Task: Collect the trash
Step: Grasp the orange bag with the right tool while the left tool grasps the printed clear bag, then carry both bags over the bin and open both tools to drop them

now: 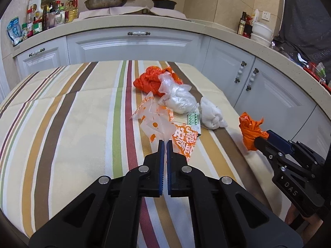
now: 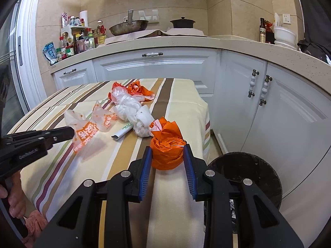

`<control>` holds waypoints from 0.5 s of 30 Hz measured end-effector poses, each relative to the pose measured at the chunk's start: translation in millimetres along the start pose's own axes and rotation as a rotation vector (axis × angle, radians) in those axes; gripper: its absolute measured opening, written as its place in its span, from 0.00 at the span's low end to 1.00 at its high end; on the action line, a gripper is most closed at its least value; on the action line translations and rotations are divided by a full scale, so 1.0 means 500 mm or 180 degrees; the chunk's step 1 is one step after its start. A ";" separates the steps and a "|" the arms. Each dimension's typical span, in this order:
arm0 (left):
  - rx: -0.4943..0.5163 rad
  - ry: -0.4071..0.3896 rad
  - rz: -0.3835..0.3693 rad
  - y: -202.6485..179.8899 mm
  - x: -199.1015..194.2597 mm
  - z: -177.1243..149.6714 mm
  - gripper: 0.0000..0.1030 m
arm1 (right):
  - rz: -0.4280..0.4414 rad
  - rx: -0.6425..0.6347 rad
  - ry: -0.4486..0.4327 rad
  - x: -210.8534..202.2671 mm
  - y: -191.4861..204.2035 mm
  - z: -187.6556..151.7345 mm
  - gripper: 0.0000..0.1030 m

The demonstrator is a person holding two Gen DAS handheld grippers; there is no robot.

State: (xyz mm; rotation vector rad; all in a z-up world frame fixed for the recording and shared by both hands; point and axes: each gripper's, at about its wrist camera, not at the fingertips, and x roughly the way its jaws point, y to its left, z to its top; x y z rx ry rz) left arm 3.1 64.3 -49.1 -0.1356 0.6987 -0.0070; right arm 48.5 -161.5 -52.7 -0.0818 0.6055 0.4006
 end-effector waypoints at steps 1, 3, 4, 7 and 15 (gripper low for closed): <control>0.0012 -0.0022 -0.0013 -0.004 -0.005 0.002 0.02 | -0.0011 0.0003 -0.0005 -0.002 -0.003 0.000 0.31; 0.0044 -0.0072 -0.0052 -0.014 -0.016 0.007 0.02 | -0.0052 0.0018 -0.0023 -0.008 -0.012 0.000 0.31; 0.0057 -0.0088 -0.0073 -0.018 -0.020 0.009 0.02 | -0.0067 0.0022 -0.0029 -0.010 -0.016 0.000 0.31; 0.0113 -0.0122 -0.0147 -0.037 -0.023 0.016 0.02 | -0.0141 0.0054 -0.0053 -0.018 -0.031 -0.001 0.31; 0.0320 -0.0182 -0.0434 -0.126 -0.016 0.033 0.02 | -0.0412 0.0184 -0.0102 -0.043 -0.092 -0.011 0.31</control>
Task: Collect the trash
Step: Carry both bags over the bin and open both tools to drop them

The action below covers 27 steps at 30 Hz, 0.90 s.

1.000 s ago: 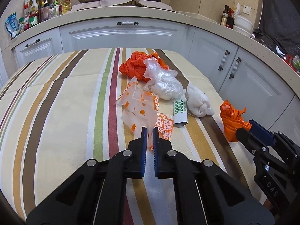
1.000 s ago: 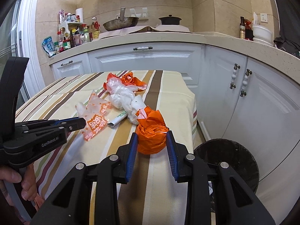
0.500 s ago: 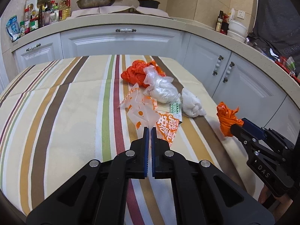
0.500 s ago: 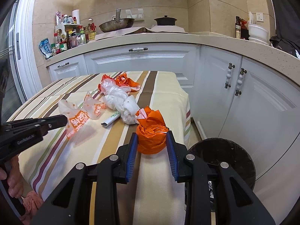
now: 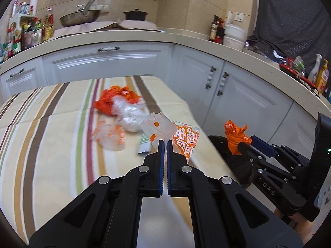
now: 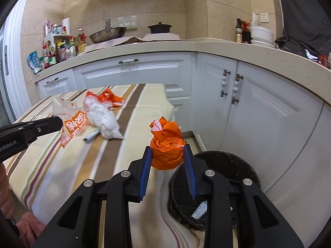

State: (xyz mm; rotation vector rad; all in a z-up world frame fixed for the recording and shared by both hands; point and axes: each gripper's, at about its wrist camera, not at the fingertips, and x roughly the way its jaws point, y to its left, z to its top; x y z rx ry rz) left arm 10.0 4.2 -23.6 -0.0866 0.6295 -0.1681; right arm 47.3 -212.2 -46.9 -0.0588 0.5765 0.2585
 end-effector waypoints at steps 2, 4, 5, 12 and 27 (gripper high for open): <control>0.0076 0.0009 -0.0088 -0.031 0.015 0.006 0.02 | -0.0091 0.0043 -0.0006 -0.003 -0.024 -0.003 0.31; 0.0156 0.0029 -0.0177 -0.065 0.034 0.011 0.02 | -0.0158 0.0083 -0.0012 -0.006 -0.045 -0.008 0.31; 0.0203 0.0044 -0.0210 -0.081 0.044 0.012 0.02 | -0.0210 0.0110 -0.0012 -0.007 -0.061 -0.010 0.31; 0.0481 0.0190 -0.0427 -0.198 0.117 0.017 0.02 | -0.0445 0.0295 0.0025 0.003 -0.151 -0.028 0.31; 0.0653 0.0518 -0.0357 -0.306 0.259 0.026 0.32 | -0.0563 0.0567 0.0071 0.060 -0.261 -0.063 0.45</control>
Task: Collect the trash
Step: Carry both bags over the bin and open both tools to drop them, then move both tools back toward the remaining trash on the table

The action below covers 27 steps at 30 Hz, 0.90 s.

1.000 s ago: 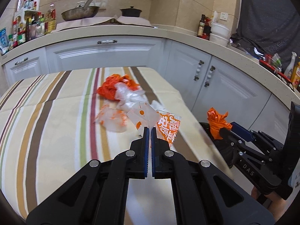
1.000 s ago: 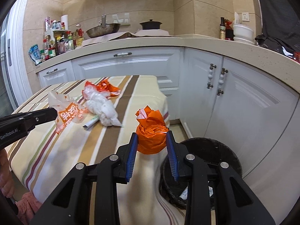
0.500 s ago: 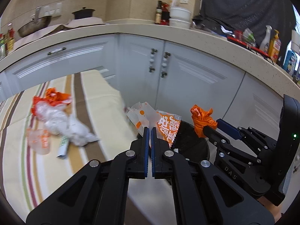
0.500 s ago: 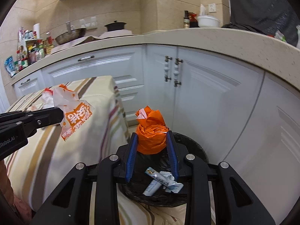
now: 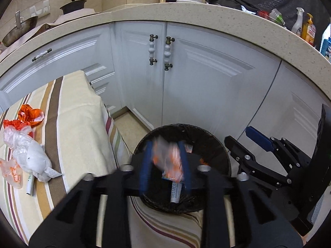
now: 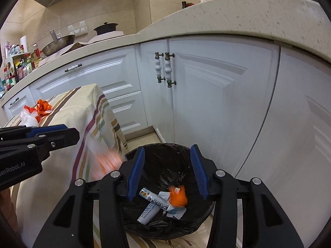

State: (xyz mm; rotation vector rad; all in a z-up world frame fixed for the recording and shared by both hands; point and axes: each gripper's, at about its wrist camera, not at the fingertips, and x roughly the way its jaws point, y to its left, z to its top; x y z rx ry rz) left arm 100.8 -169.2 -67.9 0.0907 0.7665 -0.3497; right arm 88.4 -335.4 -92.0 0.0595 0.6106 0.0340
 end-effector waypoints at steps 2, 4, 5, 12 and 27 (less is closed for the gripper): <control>-0.0012 0.0010 0.0002 0.004 0.001 0.000 0.32 | 0.0005 0.0007 0.0018 0.001 -0.001 -0.002 0.45; -0.0036 0.0012 0.0005 0.011 0.000 0.000 0.32 | 0.0009 0.0014 0.0027 0.001 0.002 -0.003 0.45; -0.0057 0.0008 -0.0003 0.016 -0.004 -0.001 0.32 | 0.0019 0.0017 0.0026 0.000 0.004 -0.003 0.45; -0.0226 -0.0137 0.0083 0.071 -0.061 -0.012 0.44 | 0.0158 -0.0039 -0.0036 -0.017 0.042 0.014 0.45; -0.0747 -0.0395 0.0741 0.285 -0.201 -0.079 0.44 | 0.0788 -0.0545 -0.0134 -0.045 0.263 0.066 0.46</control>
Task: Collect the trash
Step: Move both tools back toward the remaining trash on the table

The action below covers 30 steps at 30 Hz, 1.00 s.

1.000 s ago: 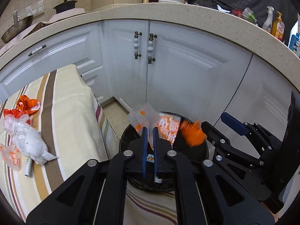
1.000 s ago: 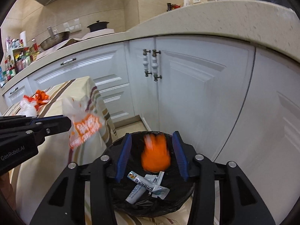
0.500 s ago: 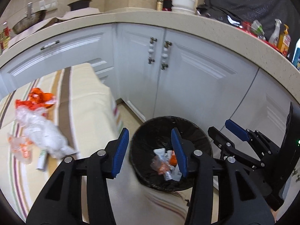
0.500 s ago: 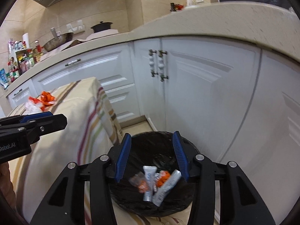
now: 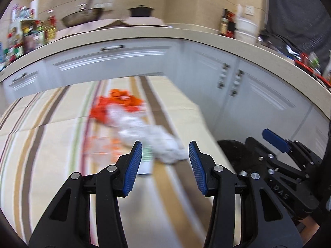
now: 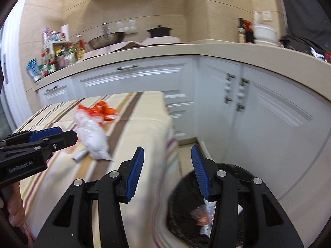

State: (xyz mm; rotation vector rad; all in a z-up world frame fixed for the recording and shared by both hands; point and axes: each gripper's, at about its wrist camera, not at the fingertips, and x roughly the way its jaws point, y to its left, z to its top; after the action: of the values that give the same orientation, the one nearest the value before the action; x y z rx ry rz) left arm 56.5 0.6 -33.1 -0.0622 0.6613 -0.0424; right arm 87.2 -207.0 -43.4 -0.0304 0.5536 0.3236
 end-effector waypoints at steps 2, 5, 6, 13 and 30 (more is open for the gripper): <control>-0.0086 0.0001 0.0096 0.036 -0.005 -0.004 0.44 | 0.0065 -0.0055 0.0010 0.006 0.022 0.008 0.46; -0.0184 0.0017 0.0207 0.079 -0.008 -0.008 0.44 | 0.0155 -0.0150 0.0038 0.020 0.057 0.021 0.46; -0.0215 0.0022 0.0237 0.092 -0.008 -0.010 0.44 | 0.0179 -0.0172 0.0046 0.023 0.067 0.024 0.46; -0.0363 0.0089 0.0367 0.154 -0.006 -0.024 0.45 | 0.0269 -0.0391 0.0229 0.058 0.131 0.040 0.50; -0.0466 0.0217 0.0277 0.186 0.030 -0.017 0.59 | 0.0430 -0.0493 0.0675 0.126 0.193 0.056 0.54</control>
State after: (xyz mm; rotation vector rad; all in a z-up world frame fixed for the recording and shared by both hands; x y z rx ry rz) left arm 65.1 91.8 -55.6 -0.1734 0.7340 0.0882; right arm 122.0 -93.7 -46.5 -0.1790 0.7416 0.4983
